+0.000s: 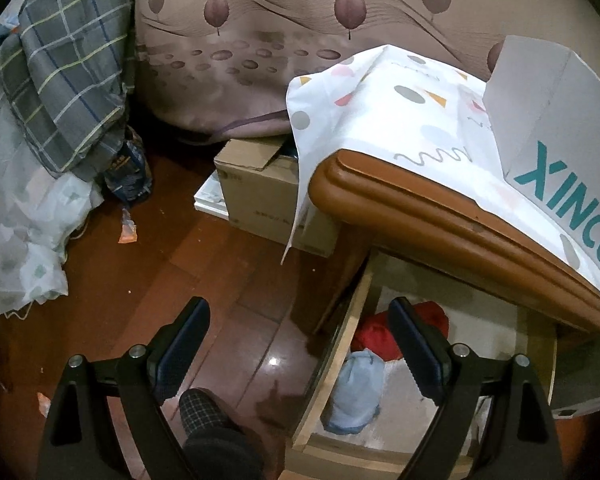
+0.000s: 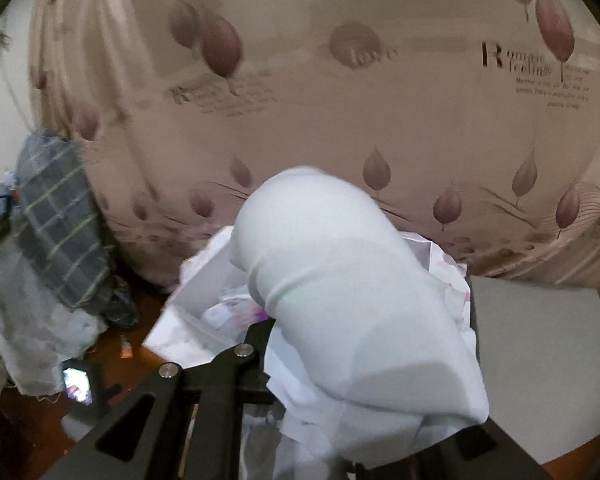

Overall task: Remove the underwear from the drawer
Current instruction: 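Lower the white garment into the shoe box and open the right gripper, then move the right gripper back down into the drawer toward the patterned white garment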

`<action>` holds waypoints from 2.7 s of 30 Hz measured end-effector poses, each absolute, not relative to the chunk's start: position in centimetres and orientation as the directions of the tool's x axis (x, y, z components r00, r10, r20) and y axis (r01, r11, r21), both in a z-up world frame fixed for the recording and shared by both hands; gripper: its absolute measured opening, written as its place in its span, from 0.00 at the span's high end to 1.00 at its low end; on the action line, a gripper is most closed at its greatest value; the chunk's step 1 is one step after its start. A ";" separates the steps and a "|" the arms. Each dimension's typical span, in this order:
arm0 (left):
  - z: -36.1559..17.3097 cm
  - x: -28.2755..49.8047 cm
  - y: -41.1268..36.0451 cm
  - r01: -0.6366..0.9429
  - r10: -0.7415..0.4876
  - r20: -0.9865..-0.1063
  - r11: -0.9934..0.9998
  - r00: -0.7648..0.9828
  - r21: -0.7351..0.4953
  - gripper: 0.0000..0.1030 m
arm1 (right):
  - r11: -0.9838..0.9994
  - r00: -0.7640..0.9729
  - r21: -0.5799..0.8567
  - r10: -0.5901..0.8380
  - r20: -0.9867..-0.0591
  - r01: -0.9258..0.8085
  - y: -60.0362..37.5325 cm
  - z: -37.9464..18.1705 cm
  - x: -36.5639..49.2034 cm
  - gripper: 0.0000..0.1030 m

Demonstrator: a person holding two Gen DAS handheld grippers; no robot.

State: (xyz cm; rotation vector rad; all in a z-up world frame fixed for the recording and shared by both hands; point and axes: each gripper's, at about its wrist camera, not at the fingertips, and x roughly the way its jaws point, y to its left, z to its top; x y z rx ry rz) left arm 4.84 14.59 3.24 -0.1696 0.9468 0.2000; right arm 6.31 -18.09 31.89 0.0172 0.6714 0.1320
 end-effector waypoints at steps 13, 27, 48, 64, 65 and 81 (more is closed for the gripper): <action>3.0 5.2 15.0 -0.249 0.100 -0.827 0.967 0.554 -0.050 0.14 | 1.000 0.641 -0.015 -0.020 -0.768 0.014 -20.0 24.3 17.7 0.89; 2.6 5.3 14.0 -0.209 0.071 -0.834 0.977 0.547 -0.054 0.14 | 0.998 0.525 -0.026 -0.054 -0.849 0.059 -19.6 20.7 20.1 0.42; 2.6 4.7 13.4 -0.177 0.065 -0.832 0.983 0.552 -0.041 0.14 | 0.997 0.580 0.014 0.056 -0.813 -0.077 -18.5 28.0 6.0 0.39; 2.8 4.6 14.3 -0.194 0.062 -0.837 0.980 0.544 -0.053 0.14 | 0.995 0.203 0.102 0.102 -0.974 -0.011 -18.3 9.1 0.1 0.39; 2.7 4.7 14.2 -0.192 0.061 -0.838 0.980 0.542 -0.053 0.14 | 0.995 0.180 0.097 0.096 -0.979 -0.002 -18.3 7.8 0.3 0.39; 2.2 4.9 14.0 -0.190 0.060 -0.851 0.981 0.522 -0.047 0.14 | 0.994 -0.148 -0.098 -0.105 -0.983 -0.058 -16.6 -6.0 5.2 0.24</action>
